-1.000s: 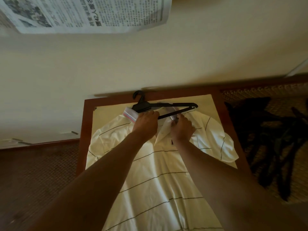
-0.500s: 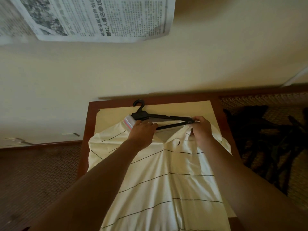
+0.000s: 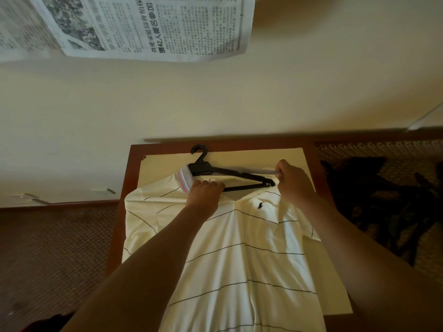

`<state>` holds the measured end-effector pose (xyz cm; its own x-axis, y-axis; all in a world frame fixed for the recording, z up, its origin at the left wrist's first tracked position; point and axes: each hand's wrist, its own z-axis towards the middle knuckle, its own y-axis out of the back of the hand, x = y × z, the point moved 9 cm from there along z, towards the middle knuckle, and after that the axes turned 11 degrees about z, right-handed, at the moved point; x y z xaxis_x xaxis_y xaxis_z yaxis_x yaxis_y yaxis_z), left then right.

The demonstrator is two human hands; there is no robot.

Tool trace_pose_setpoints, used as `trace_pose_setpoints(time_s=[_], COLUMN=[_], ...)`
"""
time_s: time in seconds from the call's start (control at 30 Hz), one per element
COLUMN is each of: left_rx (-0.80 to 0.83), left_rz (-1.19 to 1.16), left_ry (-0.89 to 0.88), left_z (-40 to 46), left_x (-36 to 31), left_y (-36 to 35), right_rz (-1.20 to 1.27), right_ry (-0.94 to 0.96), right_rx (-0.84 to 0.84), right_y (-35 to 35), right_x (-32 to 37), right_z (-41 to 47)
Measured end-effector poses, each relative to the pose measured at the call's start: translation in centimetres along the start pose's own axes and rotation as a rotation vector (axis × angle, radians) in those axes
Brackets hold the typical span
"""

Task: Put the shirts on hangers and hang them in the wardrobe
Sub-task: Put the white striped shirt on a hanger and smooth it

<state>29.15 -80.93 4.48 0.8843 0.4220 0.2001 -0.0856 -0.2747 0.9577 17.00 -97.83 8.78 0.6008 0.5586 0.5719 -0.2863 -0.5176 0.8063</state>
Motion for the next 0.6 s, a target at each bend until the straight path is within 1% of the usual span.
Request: trace_pose_setpoints(time_s=[0.13,0.27,0.37,0.47,0.53,0.6], left_rx=[0.029,0.02,0.031,0.014,-0.02,-0.061], left_rz=[0.011,0.015,0.095,0.097,0.034,-0.036], left_ry=[0.006,0.007,-0.052,-0.059,-0.026,-0.007], left_z=[0.1,0.9,1.9,2.7,3.1,3.2], left_x=[-0.5,-0.6,-1.9,-3.3,-2.9,-1.7], left_y=[-0.3,0.3,0.6,0.9,1.3,1.3], right_rz=[-0.081,-0.147,-0.187,-0.018,0.116,0.223], right_ry=[0.036,0.044,0.14,0.19,0.151,0.077], right_rx=[-0.001,-0.01,-0.038,-0.069,-0.093,-0.074], right_y=[0.2,0.4,0.3,-0.3,-0.7,-1.7], right_x=[1.4,3.2,5.8,8.0,8.1,7.6], right_z=[-0.2,-0.1,0.0,0.9,1.7,2.1])
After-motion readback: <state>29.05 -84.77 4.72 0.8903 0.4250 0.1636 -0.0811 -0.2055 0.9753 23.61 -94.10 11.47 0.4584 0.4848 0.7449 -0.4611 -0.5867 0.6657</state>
